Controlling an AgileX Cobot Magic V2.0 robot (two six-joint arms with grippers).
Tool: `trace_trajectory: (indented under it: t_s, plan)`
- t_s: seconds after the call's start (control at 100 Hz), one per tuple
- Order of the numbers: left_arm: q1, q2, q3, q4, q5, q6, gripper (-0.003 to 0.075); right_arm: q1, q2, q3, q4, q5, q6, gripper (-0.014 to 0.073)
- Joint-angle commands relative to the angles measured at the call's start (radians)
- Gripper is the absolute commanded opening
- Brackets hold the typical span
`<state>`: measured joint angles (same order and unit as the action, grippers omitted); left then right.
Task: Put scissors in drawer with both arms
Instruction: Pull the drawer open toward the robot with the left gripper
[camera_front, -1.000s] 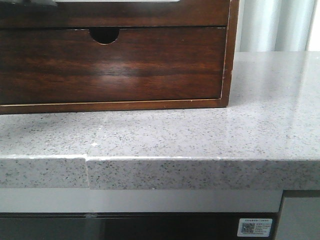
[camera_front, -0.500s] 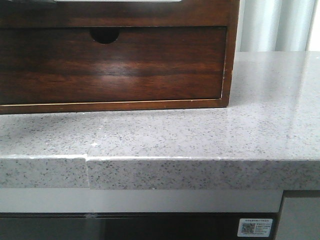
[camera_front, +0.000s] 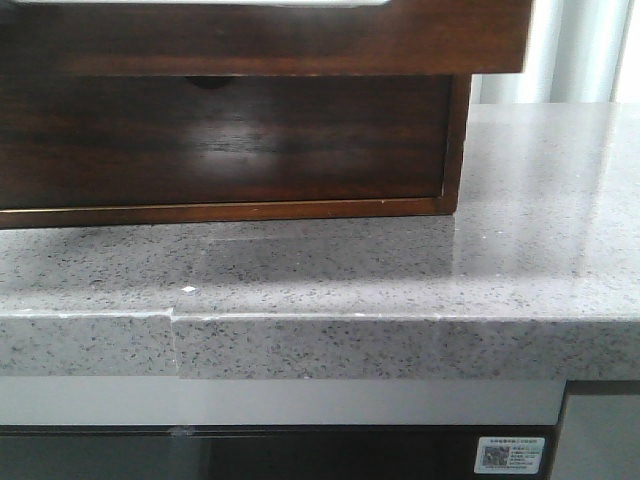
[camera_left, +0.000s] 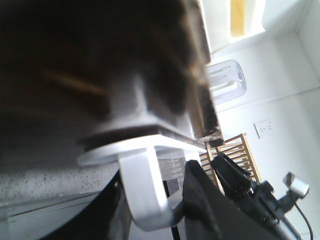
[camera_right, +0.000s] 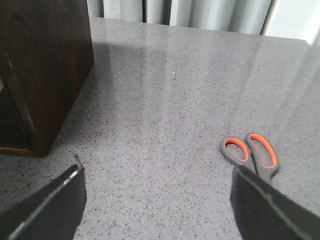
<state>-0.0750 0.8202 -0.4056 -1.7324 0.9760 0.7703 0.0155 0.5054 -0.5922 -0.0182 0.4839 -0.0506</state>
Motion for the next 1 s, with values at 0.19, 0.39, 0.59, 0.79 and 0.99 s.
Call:
trace_trajectory:
  t_s: [0.19,0.39,0.59,0.79,0.99]
  plan:
    - [-0.009,-0.147,0.02,0.035,0.059,0.096,0.0093,-0.008,0.011,-0.034,-0.006,-0.078,-0.004,0.0535]
    - [-0.009,-0.147,0.021,0.035,0.059,0.093,0.0138,-0.008,0.011,-0.034,-0.006,-0.078,-0.004,0.0535]
    - [-0.009,-0.147,0.021,0.079,0.049,0.093,0.0349,-0.008,0.011,-0.034,-0.006,-0.073,-0.004,0.0535]
    - [-0.007,-0.157,-0.018,0.263,0.047,0.049,0.036,-0.008,0.011,-0.038,-0.015,-0.063,-0.004,0.0535]
    - [-0.007,-0.253,-0.117,0.669,0.012,-0.21,0.0357,-0.008,0.016,-0.094,-0.023,0.003,-0.002,0.0535]
